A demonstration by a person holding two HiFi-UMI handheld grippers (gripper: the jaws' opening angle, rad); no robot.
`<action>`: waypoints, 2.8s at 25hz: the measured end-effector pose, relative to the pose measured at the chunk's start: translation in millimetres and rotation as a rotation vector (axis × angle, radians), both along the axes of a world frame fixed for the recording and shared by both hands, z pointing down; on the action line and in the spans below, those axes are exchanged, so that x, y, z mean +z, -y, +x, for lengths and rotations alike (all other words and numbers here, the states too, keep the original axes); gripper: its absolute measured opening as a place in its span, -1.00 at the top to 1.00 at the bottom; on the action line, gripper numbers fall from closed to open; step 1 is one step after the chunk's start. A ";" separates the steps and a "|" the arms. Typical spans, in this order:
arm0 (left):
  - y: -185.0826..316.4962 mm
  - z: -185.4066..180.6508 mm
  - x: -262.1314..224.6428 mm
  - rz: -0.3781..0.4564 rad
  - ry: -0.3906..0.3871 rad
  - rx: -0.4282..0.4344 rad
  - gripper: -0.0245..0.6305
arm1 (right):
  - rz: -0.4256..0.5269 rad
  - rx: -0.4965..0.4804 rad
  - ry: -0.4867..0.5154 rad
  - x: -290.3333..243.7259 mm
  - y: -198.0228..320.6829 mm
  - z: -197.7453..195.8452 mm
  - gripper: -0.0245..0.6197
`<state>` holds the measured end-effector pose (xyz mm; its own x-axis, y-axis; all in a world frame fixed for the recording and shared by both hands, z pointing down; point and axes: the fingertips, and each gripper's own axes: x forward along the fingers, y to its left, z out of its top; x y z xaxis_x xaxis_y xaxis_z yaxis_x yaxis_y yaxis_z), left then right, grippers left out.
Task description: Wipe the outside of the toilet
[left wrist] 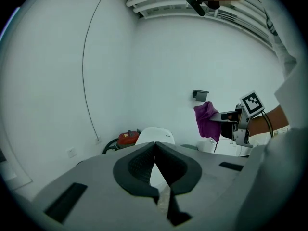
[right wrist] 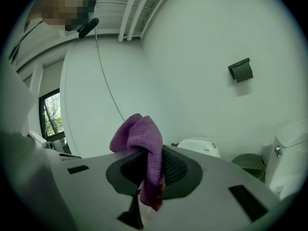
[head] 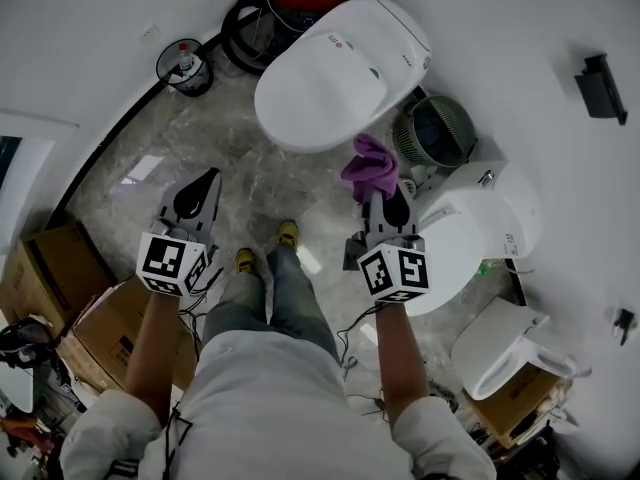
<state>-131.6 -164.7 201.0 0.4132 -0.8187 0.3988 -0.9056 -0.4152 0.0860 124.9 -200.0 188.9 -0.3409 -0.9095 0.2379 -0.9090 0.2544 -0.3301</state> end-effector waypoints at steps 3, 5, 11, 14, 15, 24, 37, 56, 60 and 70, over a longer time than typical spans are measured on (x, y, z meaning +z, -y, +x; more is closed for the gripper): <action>14.4 9.4 17.7 -0.012 0.011 0.009 0.87 | -0.013 0.001 -0.001 17.0 10.3 8.1 0.71; 19.0 13.3 27.1 -0.013 0.016 0.020 0.87 | -0.030 0.000 -0.001 28.8 12.8 10.9 0.71; 22.8 6.4 62.9 -0.035 0.023 0.012 0.87 | -0.037 0.030 -0.006 56.5 15.1 14.2 0.71; 18.5 -5.5 82.5 -0.052 0.022 0.000 0.87 | -0.039 0.042 -0.035 71.9 13.2 9.1 0.71; 17.6 -9.4 87.4 -0.053 0.018 -0.006 0.87 | -0.038 0.049 -0.041 76.7 13.0 8.0 0.71; 2.1 -32.5 149.8 -0.047 0.054 0.012 0.87 | -0.013 0.102 -0.037 132.3 0.8 -0.9 0.71; -11.7 -47.2 233.2 -0.040 0.049 0.026 0.87 | -0.010 0.099 -0.057 216.3 -14.0 -23.0 0.71; 2.7 -66.6 368.3 0.015 0.038 -0.008 0.87 | 0.015 0.101 -0.042 359.6 -6.9 -36.0 0.71; 3.6 -67.3 392.9 0.030 0.032 -0.015 0.87 | 0.021 0.098 -0.032 387.9 -5.5 -38.2 0.71; 3.4 -73.5 436.9 0.082 0.000 -0.042 0.87 | 0.054 0.079 -0.038 441.7 -12.0 -46.7 0.71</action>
<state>-205.1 -168.1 638.0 0.3774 -0.8652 0.3300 -0.9225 -0.3822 0.0530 78.1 -188.1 630.6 -0.2594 -0.9451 0.1989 -0.9385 0.1981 -0.2827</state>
